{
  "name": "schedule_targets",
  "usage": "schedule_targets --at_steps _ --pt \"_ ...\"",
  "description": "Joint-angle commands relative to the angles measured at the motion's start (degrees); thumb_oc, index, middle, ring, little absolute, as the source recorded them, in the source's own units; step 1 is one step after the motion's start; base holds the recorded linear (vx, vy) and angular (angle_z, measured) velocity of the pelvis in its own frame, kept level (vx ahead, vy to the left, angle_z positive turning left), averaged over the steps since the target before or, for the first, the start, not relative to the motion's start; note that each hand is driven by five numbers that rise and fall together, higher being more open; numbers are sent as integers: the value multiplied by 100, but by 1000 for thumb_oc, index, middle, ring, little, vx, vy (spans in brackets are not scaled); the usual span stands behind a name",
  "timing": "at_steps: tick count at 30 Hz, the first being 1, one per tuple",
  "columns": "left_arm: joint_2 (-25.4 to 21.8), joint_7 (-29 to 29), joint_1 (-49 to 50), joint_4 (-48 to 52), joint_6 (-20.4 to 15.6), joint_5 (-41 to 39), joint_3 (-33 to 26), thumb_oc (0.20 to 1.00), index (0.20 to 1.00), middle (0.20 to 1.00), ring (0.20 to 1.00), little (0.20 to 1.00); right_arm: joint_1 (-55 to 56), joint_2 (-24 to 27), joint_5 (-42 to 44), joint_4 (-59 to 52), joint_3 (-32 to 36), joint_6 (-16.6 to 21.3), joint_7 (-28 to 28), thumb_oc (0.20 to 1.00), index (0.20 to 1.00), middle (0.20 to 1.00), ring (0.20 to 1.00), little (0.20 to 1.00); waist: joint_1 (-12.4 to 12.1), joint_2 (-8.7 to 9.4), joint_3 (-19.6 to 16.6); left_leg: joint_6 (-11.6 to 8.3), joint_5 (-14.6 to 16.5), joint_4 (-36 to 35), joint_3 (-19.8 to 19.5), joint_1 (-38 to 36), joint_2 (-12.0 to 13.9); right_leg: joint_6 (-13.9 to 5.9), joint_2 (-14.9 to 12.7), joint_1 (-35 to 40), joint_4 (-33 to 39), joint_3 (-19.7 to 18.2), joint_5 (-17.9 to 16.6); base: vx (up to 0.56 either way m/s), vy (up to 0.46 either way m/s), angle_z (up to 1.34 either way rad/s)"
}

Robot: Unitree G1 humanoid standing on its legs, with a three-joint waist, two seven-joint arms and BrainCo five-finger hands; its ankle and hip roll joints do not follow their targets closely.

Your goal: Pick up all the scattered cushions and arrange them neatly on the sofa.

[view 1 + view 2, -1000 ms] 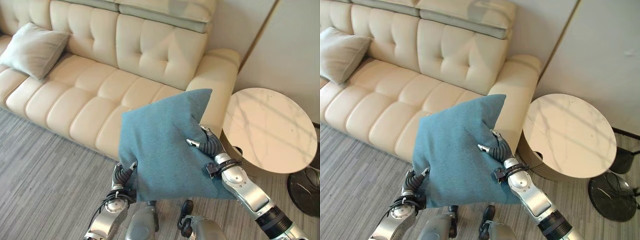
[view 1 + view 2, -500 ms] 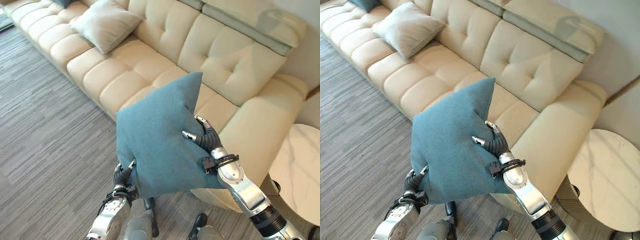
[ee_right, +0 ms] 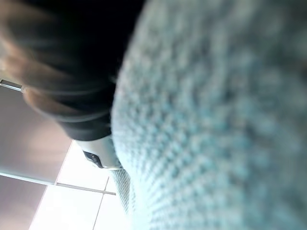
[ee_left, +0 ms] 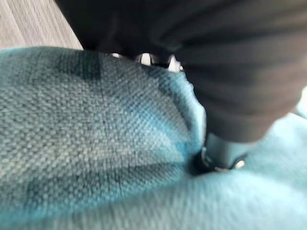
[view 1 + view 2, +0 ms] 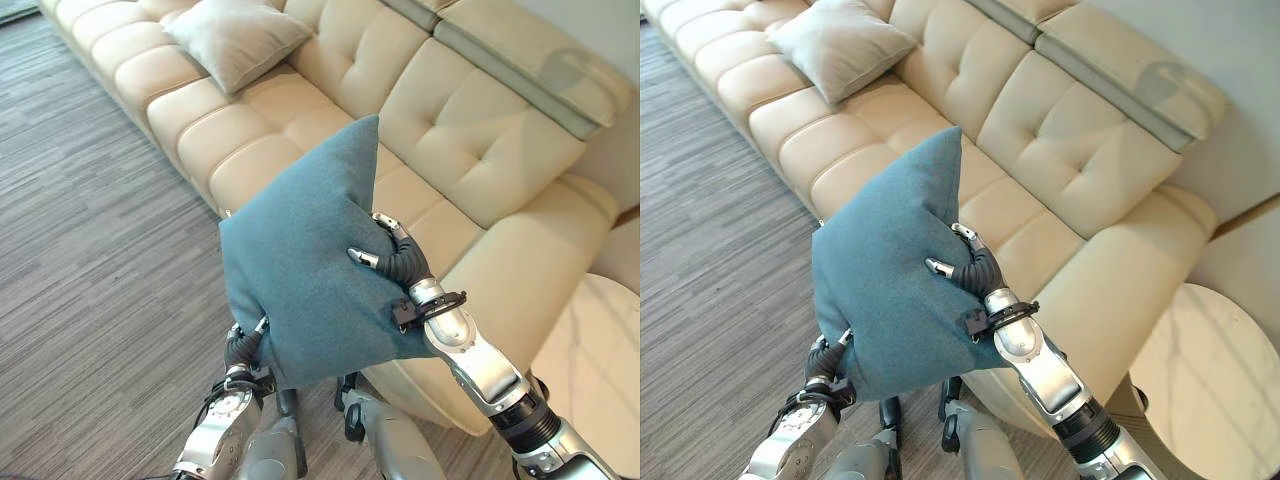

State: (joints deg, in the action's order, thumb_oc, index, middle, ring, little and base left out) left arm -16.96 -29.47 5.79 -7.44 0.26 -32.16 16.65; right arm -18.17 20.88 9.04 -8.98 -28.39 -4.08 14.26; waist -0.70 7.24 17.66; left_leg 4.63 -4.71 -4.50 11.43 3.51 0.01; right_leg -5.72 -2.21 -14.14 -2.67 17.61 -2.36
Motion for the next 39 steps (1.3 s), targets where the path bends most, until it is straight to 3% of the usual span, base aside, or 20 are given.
schedule_targets --at_steps 1,3,5,6,7,8,11,13,14,16,18,20,21,24,26,27,30,31,32,39 --pt "561 446 -818 1179 -592 409 362 200 200 200 200 200 -16 -278 128 -558 -474 505 -326 200 200 200 200 200 121 -80 -424 -449 1560 781 160 -945 -180 19 228 462 236 -113 210 554 -74 35" --pt "607 530 -795 1231 -613 370 410 200 200 200 200 200 104 -209 191 -533 -412 526 -329 200 200 200 200 200 243 -217 -417 -702 1509 1775 107 -734 2 203 297 708 279 -141 316 369 -110 58" --pt "610 600 -759 1287 -619 368 430 200 200 200 200 200 173 -106 233 -576 -368 527 -336 200 200 200 200 200 212 -287 -358 -924 1210 2866 -52 -344 98 394 400 1025 378 -171 451 273 -112 36" --pt "610 600 -759 1287 -619 368 430 200 200 200 200 200 173 -106 234 -576 -368 527 -336 200 200 200 200 200 213 -289 -359 -924 1213 2871 -53 -340 101 394 401 1025 379 -170 451 243 -119 5" --pt "582 598 -775 1315 -581 407 401 200 200 200 200 200 204 -62 270 -583 -340 572 -355 200 200 200 200 200 135 -239 -337 -1004 800 3494 -292 42 89 568 460 1238 531 -260 518 244 -104 2" --pt "585 613 -765 1314 -576 376 396 200 200 200 200 200 235 -63 282 -564 -331 552 -374 200 200 200 200 200 149 -249 -349 -991 854 3474 -325 95 151 559 494 1334 565 -319 594 256 -116 -3" --pt "572 610 -743 1312 -499 385 391 200 200 200 200 200 284 -61 215 -550 -274 522 -327 200 200 200 200 200 167 -77 -325 -684 1137 2973 -457 465 231 529 316 1417 588 -527 595 171 2 -37" --pt "560 614 -728 1315 -481 420 397 200 200 200 200 200 281 -81 189 -517 -273 529 -302 200 200 200 200 200 166 -17 -353 -620 1199 2495 -640 464 232 496 251 1415 537 -665 623 175 72 -65" --pt "562 592 -700 1296 -489 471 429 200 200 200 200 200 326 -70 149 -491 -237 536 -279 200 200 200 200 200 187 -39 -394 -650 870 1539 -1047 342 282 528 225 1445 461 -906 689 190 115 -65" --pt "588 523 -669 1260 -484 595 458 200 200 200 200 200 350 -81 114 -436 -267 544 -268 200 200 200 200 200 208 -137 -422 -744 158 620 -1691 350 458 593 259 1453 379 -1189 769 212 177 -69" --pt "588 515 -637 1197 -457 690 517 200 200 200 200 200 391 -66 115 -387 -236 525 -245 200 200 200 200 200 278 -287 -451 -912 -152 -50 -2049 348 490 582 288 1560 389 -1413 836 200 237 -68" --pt "555 543 -625 1149 -385 837 594 200 200 200 200 200 542 19 74 -361 -122 499 -237 200 200 200 200 200 327 -405 -505 -963 -215 -50 -2336 412 392 480 231 1698 391 -1640 896 325 454 -100" --pt "487 631 -556 1092 -356 957 578 200 200 200 200 200 704 32 11 -370 -91 436 -332 200 200 200 200 200 351 -528 -623 -930 -144 -50 -2474 209 270 421 167 1691 263 -2035 882 384 613 -138" --pt "371 719 -570 1048 -317 1017 621 200 200 200 200 200 777 -32 -66 -360 -61 374 -422 200 200 200 200 200 360 -547 -693 -755 35 -50 -2143 91 129 239 -20 1607 248 -2307 792 250 480 -143" --pt "281 730 -570 1050 -328 952 581 200 200 200 200 200 762 -142 -92 -296 -103 362 -433 200 200 200 200 200 306 -537 -692 -634 147 -50 -1686 16 126 135 -91 1425 97 -2332 745 65 253 -95" --pt "176 668 -596 1086 -366 935 481 200 200 200 200 200 616 -298 -146 -197 -219 387 -446 200 200 200 200 200 91 -504 -648 -560 289 -50 -1116 -88 206 60 -222 1211 -49 -1794 659 31 207 -213" --pt "121 554 -604 1026 -392 1016 352 200 200 200 200 200 471 -493 -156 -75 -335 425 -427 200 200 200 200 200 -54 -497 -666 -556 448 -50 -590 -223 250 3 -426 1156 -35 -541 555 17 115 -183" --pt "121 554 -605 1026 -392 1016 352 200 200 200 200 200 471 -493 -156 -75 -335 426 -427 200 200 200 200 200 -53 -497 -665 -556 448 -50 -591 -224 250 3 -426 1157 -34 -540 554 33 78 -74" --pt "118 485 -586 937 -374 1151 273 200 200 200 200 200 411 -570 -113 -12 -384 441 -395 200 200 200 200 200 -48 -487 -683 -553 507 -50 -372 -315 237 -13 -457 1181 90 -245 472 56 62 -45" --pt "173 120 -1026 553 -257 1413 323 200 200 200 200 200 62 -902 443 327 -413 505 98 200 200 200 200 200 -21 -488 -666 -525 577 -50 -242 -399 182 -23 -506 1353 535 -267 350 67 26 -15"
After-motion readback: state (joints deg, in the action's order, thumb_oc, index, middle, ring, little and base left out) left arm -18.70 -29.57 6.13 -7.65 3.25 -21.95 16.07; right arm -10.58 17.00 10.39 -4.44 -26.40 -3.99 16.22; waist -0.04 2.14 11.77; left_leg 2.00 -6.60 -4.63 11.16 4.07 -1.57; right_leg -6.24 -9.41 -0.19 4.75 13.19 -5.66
